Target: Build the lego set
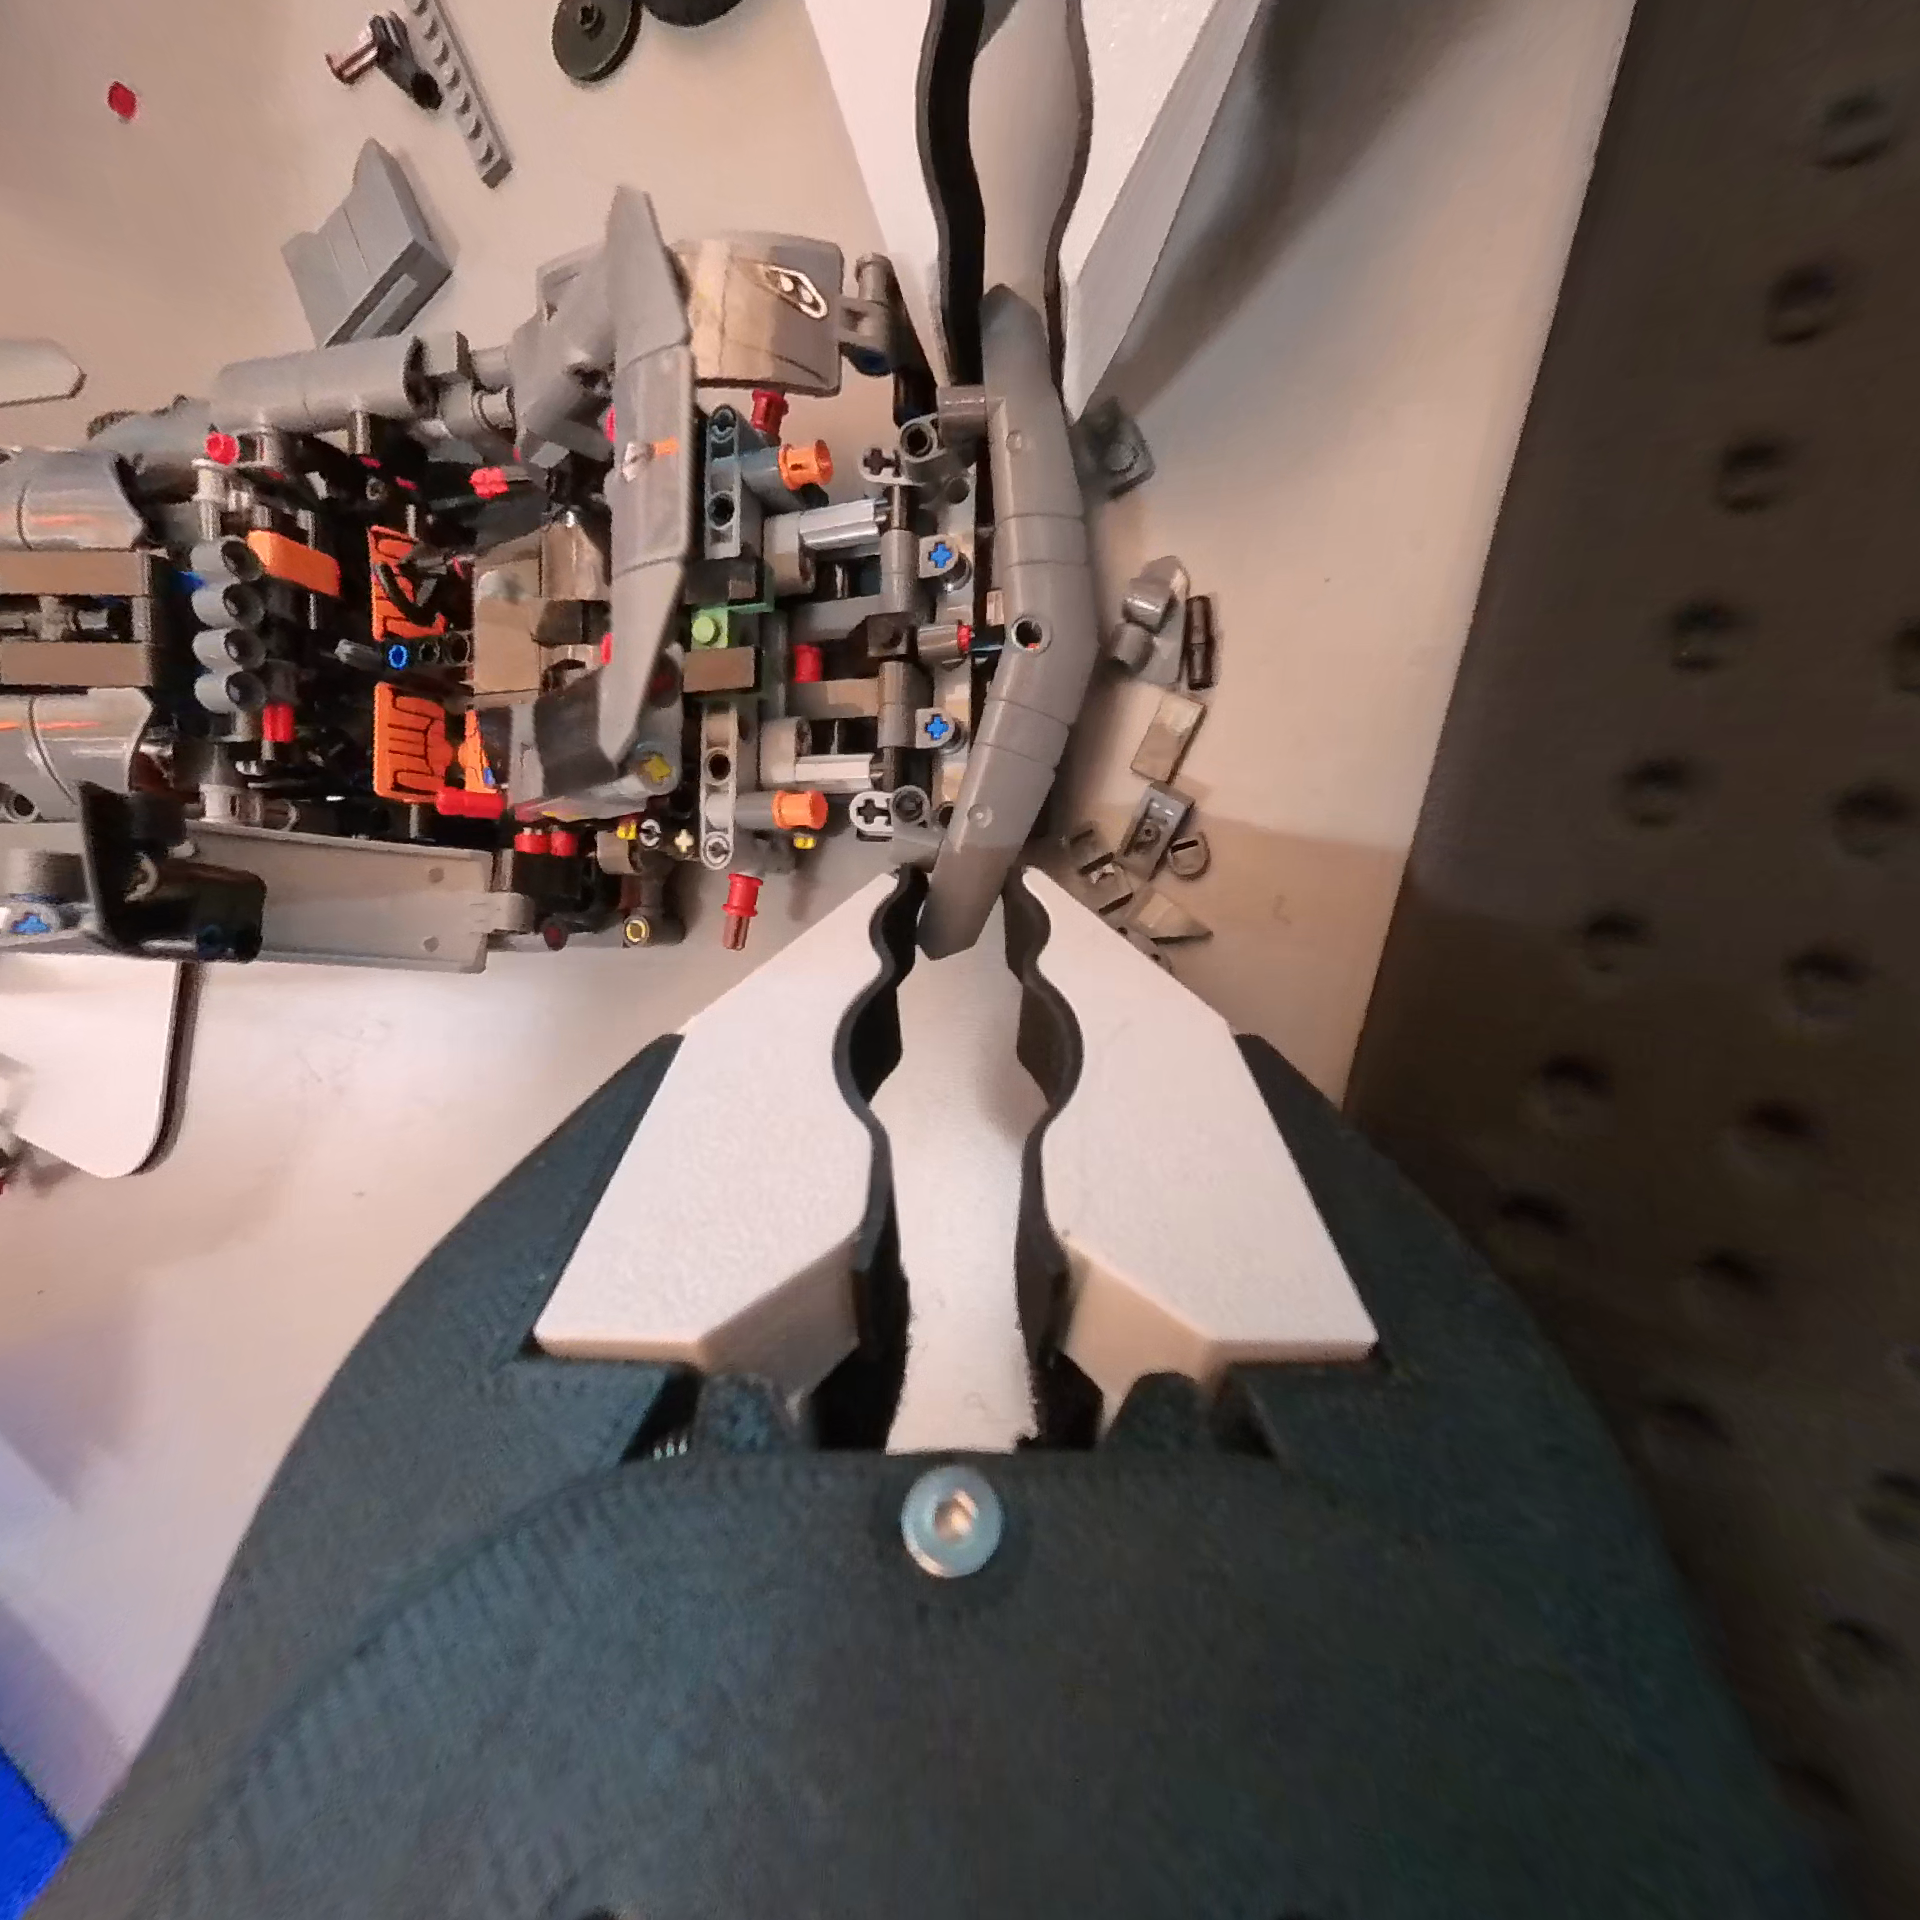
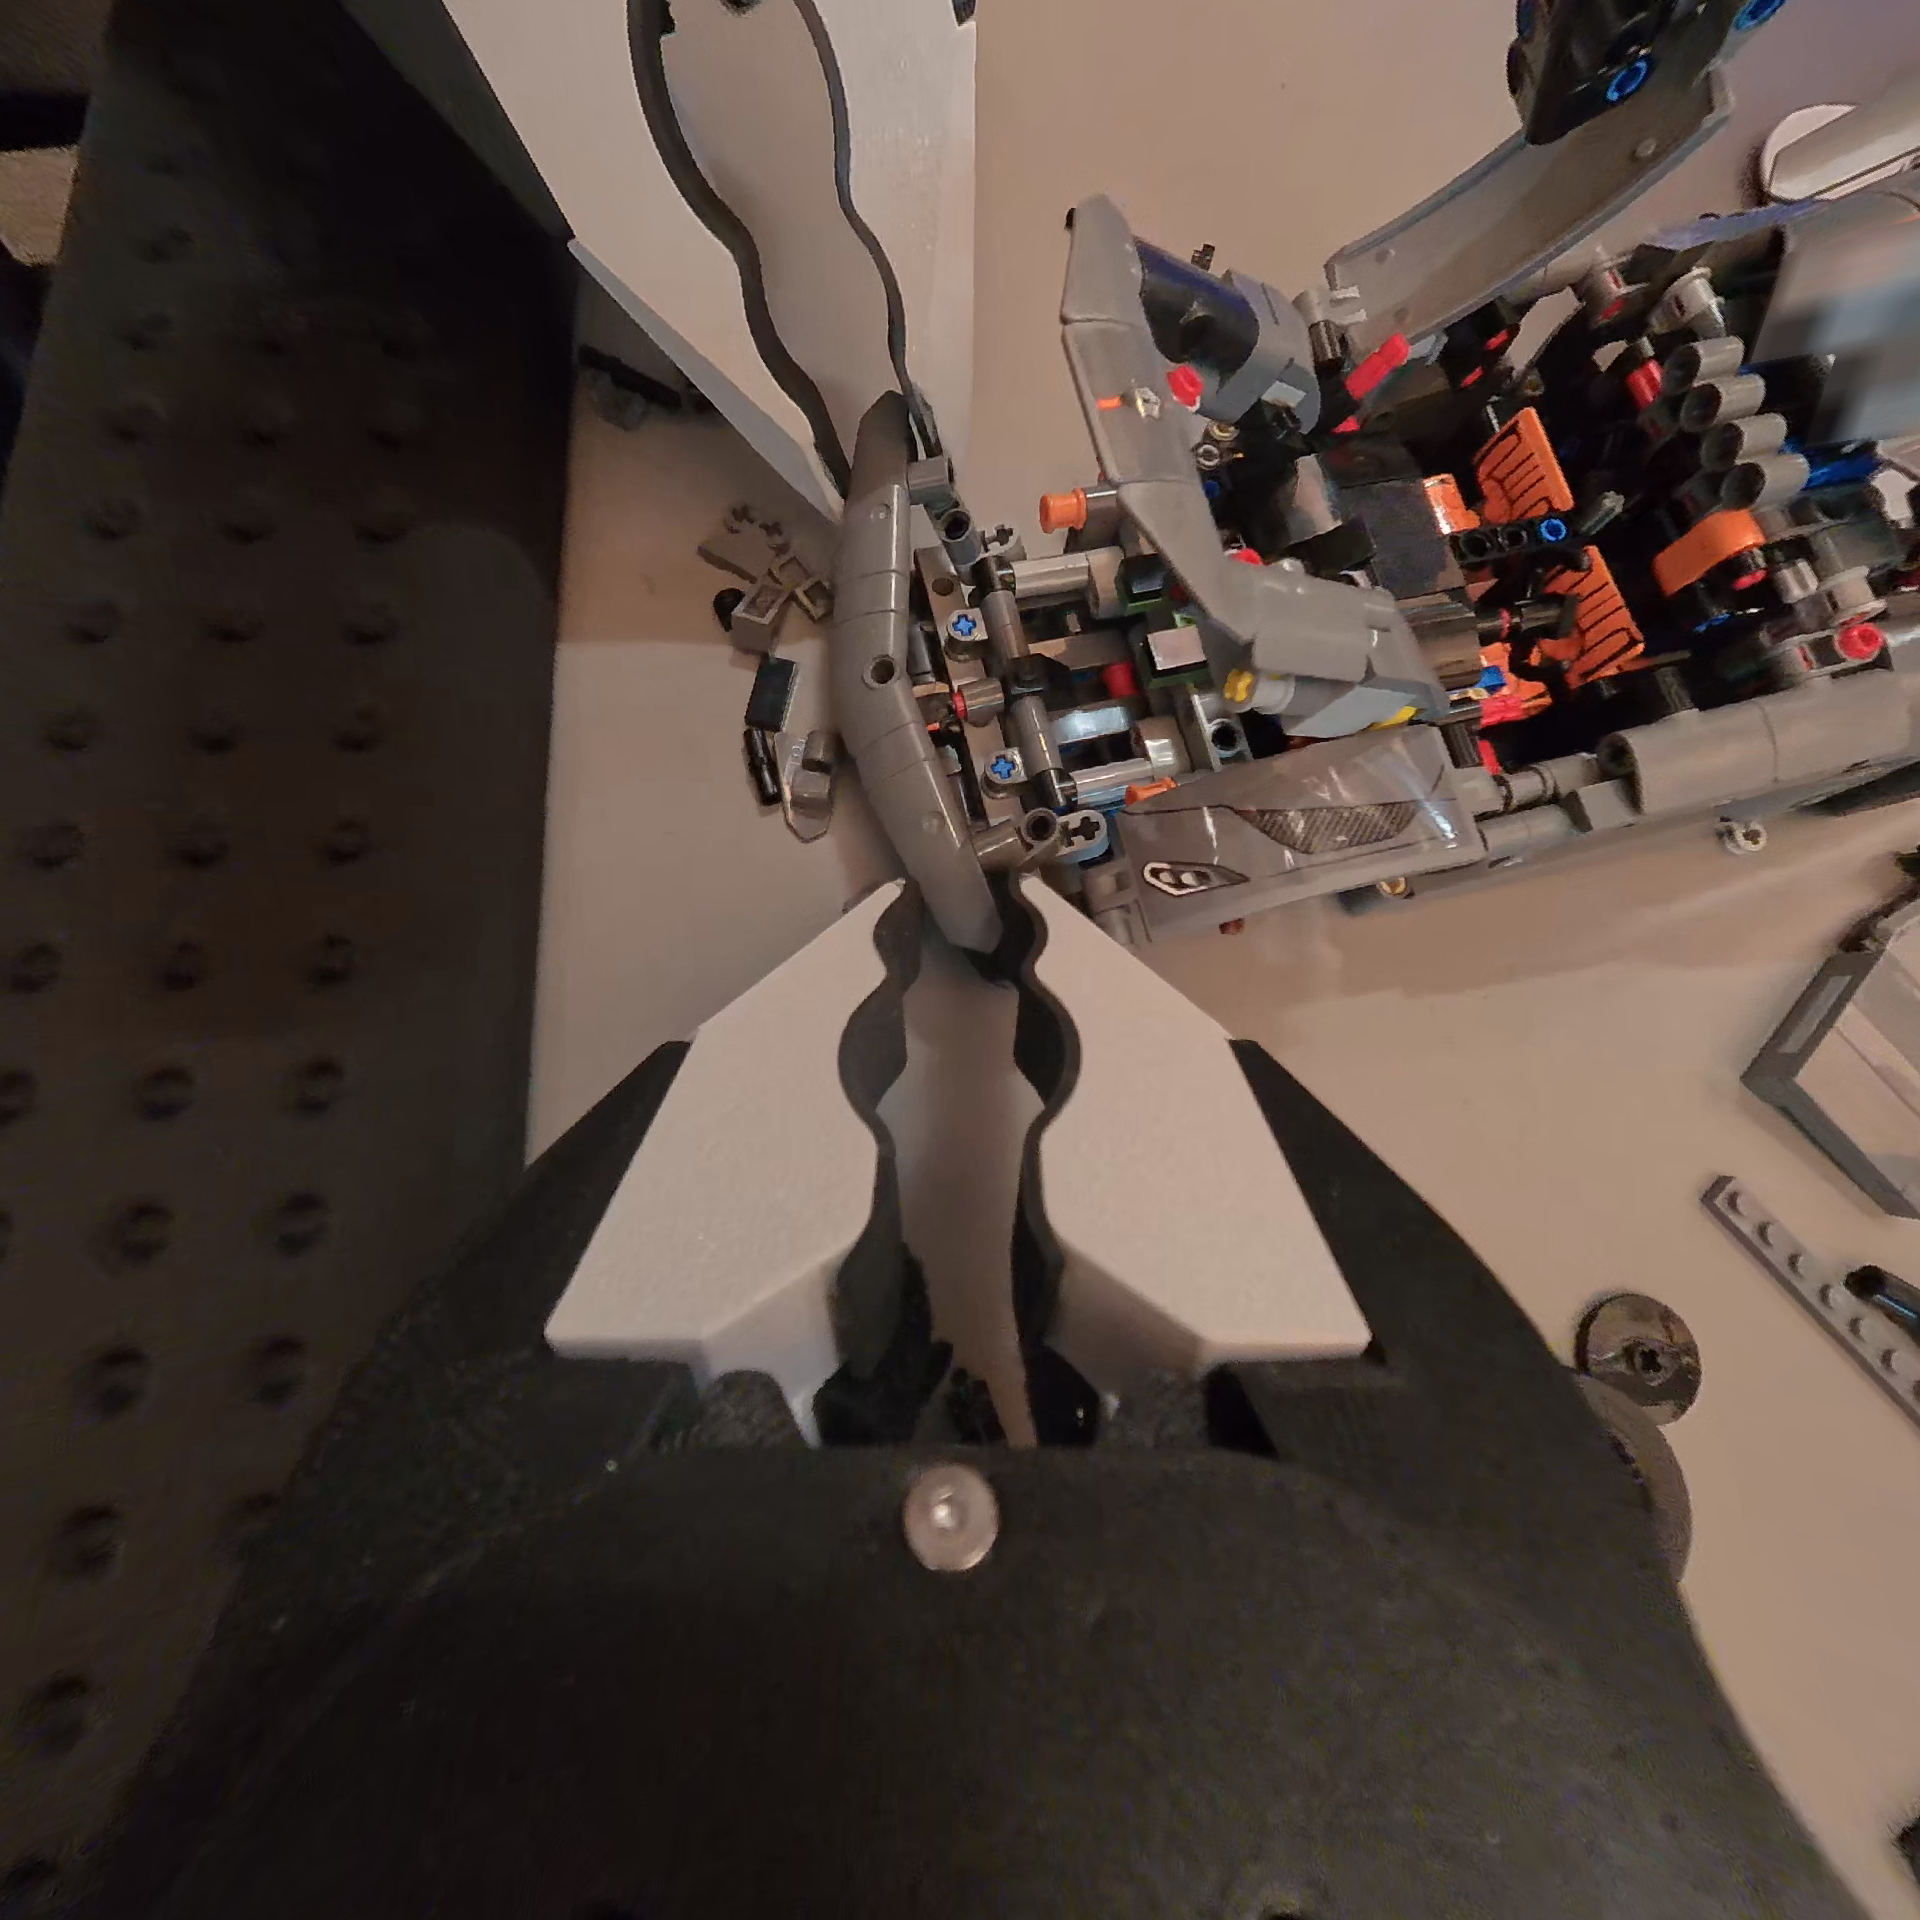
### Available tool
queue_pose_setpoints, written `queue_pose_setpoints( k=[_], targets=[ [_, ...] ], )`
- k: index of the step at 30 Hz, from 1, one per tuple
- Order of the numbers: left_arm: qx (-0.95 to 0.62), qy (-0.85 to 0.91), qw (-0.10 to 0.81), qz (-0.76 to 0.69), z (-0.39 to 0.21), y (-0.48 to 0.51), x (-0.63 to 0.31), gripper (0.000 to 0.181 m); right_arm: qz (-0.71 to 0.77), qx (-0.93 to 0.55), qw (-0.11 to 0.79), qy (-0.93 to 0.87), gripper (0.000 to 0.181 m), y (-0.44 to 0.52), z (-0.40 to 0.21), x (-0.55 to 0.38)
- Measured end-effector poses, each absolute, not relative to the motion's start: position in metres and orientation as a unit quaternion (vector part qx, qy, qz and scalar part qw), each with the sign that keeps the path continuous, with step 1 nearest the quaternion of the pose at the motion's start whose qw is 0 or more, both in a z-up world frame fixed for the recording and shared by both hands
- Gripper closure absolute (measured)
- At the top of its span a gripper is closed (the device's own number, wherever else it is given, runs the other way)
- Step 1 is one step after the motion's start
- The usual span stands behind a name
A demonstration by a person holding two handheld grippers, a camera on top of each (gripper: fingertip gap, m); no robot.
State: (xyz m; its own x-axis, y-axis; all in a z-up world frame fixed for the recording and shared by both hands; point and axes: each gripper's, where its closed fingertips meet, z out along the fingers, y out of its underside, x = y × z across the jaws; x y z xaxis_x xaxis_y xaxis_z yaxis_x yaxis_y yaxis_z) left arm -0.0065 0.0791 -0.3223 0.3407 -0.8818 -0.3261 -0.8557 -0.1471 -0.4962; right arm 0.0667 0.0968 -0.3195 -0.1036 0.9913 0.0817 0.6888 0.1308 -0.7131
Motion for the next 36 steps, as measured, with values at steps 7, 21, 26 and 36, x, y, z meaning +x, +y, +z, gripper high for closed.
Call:
queue_pose_setpoints(
  k=[7, 21, 26, 36],
  targets=[
    [-0.776, 0.548, 0.308, -0.054, -0.3217, 0.0811, -0.0070, 0.166, 0.285, -0.620, 0.278, -0.676, 0.169, 0.0990, -0.3183, 0.0648],
    [-0.788, 0.524, 0.313, -0.075, -0.3206, 0.0850, -0.0065, 0.166, 0.301, -0.638, 0.275, -0.653, 0.168, 0.1039, -0.3165, 0.0632],
    [-0.783, 0.529, 0.318, -0.071, -0.3207, 0.0851, -0.0052, 0.166, 0.296, -0.637, 0.279, -0.655, 0.167, 0.1047, -0.3169, 0.0642],
    [-0.776, 0.539, 0.320, -0.061, -0.3217, 0.0846, -0.0040, 0.165, 0.282, -0.625, 0.301, -0.663, 0.163, 0.1045, -0.3122, 0.0651]
  ],
)
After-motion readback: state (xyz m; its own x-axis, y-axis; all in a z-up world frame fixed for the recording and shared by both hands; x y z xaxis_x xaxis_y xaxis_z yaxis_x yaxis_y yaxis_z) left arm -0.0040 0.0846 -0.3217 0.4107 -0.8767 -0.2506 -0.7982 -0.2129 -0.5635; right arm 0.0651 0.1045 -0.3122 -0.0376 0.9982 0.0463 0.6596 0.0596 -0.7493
